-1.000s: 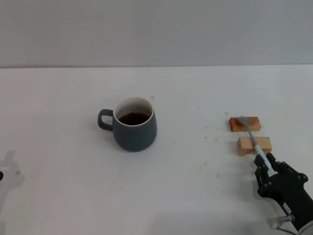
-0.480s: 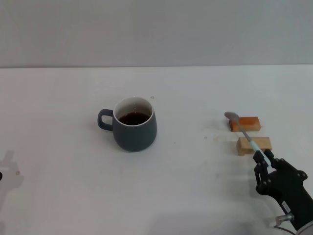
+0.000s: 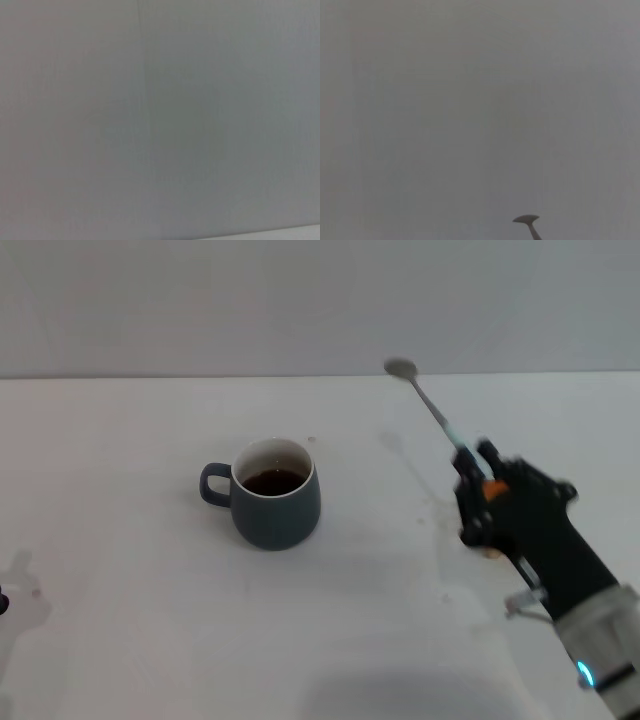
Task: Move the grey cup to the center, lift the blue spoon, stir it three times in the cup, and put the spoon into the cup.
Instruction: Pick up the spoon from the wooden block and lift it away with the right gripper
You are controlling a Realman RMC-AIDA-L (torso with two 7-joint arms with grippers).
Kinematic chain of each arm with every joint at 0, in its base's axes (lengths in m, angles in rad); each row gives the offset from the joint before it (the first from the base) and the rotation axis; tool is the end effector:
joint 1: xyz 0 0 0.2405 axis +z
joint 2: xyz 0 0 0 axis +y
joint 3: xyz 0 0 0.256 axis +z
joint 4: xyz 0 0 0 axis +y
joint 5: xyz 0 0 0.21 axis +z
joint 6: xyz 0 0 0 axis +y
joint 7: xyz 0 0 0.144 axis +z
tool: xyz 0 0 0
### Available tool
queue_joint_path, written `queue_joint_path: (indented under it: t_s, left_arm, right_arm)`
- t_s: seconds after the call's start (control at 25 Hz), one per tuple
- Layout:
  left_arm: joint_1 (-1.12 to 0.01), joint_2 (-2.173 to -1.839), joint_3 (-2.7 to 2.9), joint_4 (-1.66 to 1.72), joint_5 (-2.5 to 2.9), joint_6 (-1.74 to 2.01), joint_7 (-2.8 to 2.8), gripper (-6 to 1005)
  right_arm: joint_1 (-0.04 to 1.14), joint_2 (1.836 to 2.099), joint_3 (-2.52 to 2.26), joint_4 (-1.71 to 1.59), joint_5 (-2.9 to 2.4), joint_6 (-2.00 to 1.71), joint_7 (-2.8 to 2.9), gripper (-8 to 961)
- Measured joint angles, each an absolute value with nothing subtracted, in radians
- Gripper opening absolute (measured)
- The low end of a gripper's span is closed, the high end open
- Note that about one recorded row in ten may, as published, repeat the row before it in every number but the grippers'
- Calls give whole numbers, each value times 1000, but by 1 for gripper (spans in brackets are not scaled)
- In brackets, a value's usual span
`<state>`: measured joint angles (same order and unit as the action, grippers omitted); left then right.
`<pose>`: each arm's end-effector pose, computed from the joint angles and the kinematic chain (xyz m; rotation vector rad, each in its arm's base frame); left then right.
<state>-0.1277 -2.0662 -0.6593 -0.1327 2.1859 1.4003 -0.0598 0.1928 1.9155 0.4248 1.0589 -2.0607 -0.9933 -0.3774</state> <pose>-0.3880 0.2115 -0.0021 -1.5350 -0.5026 -0.5411 0.2108 0.2573 -0.0754 -1.8656 0.4862 0.8691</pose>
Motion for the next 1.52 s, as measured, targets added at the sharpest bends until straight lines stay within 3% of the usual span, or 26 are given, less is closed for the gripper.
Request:
queue_joint_path:
  t_s: [0.28, 0.76, 0.92, 1.0, 1.16, 1.52]
  left_arm:
    - [-126, -2066, -660, -132, 2186, 1397, -60, -2]
    - [-133, -2066, -664, -132, 2183, 1401, -60, -2]
    - [-133, -2066, -665, -132, 2182, 1401, -60, -2]
    - [-133, -2066, -665, -132, 2182, 1401, -60, -2]
    - [-133, -2066, -664, -132, 2183, 1400, -60, -2]
    - [-132, -2066, -661, -132, 2182, 1395, -60, -2]
  right_arm:
    - [182, 1929, 588, 1254, -2063, -735, -648, 160]
    - [101, 2001, 806, 1553, -2069, -264, -919, 161]
    - [72, 2039, 885, 1616, -2090, -132, -960, 161]
    - [67, 2072, 957, 1640, -2103, 1, -959, 161]
    - [84, 2075, 992, 1658, -2122, 73, -940, 161]
    - [148, 2071, 898, 1518, -2217, -277, -965, 160]
